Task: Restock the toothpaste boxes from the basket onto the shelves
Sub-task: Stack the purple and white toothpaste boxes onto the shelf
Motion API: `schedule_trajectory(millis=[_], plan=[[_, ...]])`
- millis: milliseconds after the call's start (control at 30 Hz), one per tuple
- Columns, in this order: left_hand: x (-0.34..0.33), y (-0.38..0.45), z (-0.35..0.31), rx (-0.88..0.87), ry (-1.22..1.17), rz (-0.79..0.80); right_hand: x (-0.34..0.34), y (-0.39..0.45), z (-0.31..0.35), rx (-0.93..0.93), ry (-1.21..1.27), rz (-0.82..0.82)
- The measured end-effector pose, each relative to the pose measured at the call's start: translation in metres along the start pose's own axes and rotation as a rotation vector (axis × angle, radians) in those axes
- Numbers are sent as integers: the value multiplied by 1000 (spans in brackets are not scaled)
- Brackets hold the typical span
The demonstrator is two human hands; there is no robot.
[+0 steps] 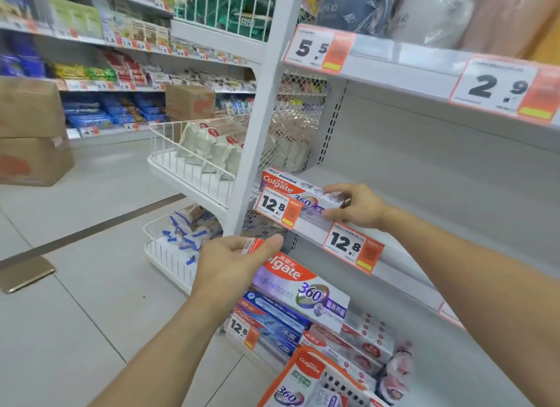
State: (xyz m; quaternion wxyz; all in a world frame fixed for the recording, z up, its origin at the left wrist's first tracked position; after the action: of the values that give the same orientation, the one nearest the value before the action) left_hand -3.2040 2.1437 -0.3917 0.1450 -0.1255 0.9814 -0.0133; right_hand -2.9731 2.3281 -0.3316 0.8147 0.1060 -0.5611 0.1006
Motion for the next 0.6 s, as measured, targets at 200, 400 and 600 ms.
schedule_trajectory(millis=[200,400,600], plan=[[-12,-2,0,6,-21,10,4,-5,4,27,-115,59],[-16,-5,-2,-4,-68,7,17,-26,20,95,-239,-152],[-18,-6,-11,0,-187,9,-2,-103,44,242,1,382]])
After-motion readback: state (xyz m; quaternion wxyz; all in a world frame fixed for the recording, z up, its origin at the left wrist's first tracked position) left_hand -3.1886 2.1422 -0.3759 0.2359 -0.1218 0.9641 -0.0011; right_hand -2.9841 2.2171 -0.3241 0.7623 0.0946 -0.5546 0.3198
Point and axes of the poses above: each hand's wrist, its own y-axis towards the middle knuckle, its own x-axis out of the back of the hand, z = x × y, the point moved 7 cm from there along y, towards the middle knuckle, and after that the axes turned 13 degrees about -y, right-handed, at the moved point
